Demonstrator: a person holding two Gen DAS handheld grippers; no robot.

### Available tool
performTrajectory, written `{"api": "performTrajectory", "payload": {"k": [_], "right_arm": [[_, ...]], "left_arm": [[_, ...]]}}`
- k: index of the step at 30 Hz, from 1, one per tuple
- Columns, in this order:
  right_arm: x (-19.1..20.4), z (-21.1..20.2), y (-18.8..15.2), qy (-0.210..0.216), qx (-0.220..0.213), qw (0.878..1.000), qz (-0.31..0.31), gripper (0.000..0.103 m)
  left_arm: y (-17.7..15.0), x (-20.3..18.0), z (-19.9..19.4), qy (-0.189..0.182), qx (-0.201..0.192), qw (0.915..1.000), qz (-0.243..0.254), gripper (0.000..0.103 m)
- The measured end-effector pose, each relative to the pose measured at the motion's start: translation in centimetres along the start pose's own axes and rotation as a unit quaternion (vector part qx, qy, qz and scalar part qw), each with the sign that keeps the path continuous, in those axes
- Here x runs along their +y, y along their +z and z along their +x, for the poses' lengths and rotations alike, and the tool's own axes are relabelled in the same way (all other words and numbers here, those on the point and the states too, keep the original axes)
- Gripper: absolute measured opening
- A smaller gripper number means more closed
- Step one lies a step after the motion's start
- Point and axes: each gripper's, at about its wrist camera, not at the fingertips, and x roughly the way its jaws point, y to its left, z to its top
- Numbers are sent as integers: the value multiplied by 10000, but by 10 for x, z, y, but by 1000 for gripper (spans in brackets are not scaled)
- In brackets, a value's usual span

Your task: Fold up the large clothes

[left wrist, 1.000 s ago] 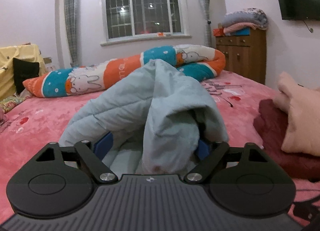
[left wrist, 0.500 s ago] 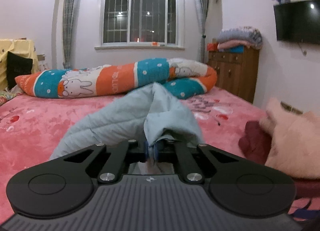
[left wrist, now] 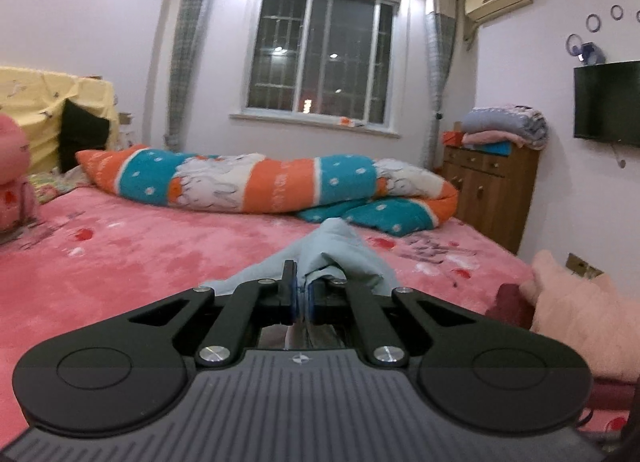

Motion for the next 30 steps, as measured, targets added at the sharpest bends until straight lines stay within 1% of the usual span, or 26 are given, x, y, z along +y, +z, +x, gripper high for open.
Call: {"api": "performTrajectory", "payload": {"k": [1,4,7,10,14,17,20,21,22,23,25,26,28,29,30], "right_arm": [[3,3,-2,128,113,9999,6,102],[15,9,-9,167,258,9993,-228,102],[24,14,-17,350,434,9979,-319,102],[33,20,-25,394,617,9962,-473,102],[39,33,-36,356,858,9945,-488,99],[39,35,-40,342,832,9949,-449,98],[39,34,-42,436,801,9954,-298,90],[40,35,-41,441,798,9954,-281,81],[41,35,-41,445,792,9954,-289,71],[41,35,-41,452,801,9953,-289,66],[42,36,-42,516,850,9948,-219,49],[43,39,-42,544,874,9945,-178,45],[42,42,-43,693,963,9929,-16,26],[41,44,-43,760,1006,9920,81,22],[40,44,-43,796,1026,9914,150,14]], "left_arm": [[-4,3,-5,64,62,10000,-13,3],[-17,15,-11,244,271,9993,-53,3],[-29,27,-12,401,458,9981,-66,3],[-40,36,-13,554,675,9962,-67,4],[-48,46,-22,570,826,9950,-23,6],[-52,50,-30,512,889,9947,80,12],[-53,50,-37,381,940,9948,88,18],[-54,50,-41,344,948,9949,74,19],[-54,49,-45,325,952,9949,79,21],[-54,47,-46,295,964,9949,95,23],[-56,46,-50,223,1011,9945,142,32],[-56,45,-51,202,1011,9945,184,34],[-58,41,-55,168,969,9947,309,44],[-58,39,-57,137,967,9946,360,47],[-59,36,-58,107,978,9944,396,51]]}}
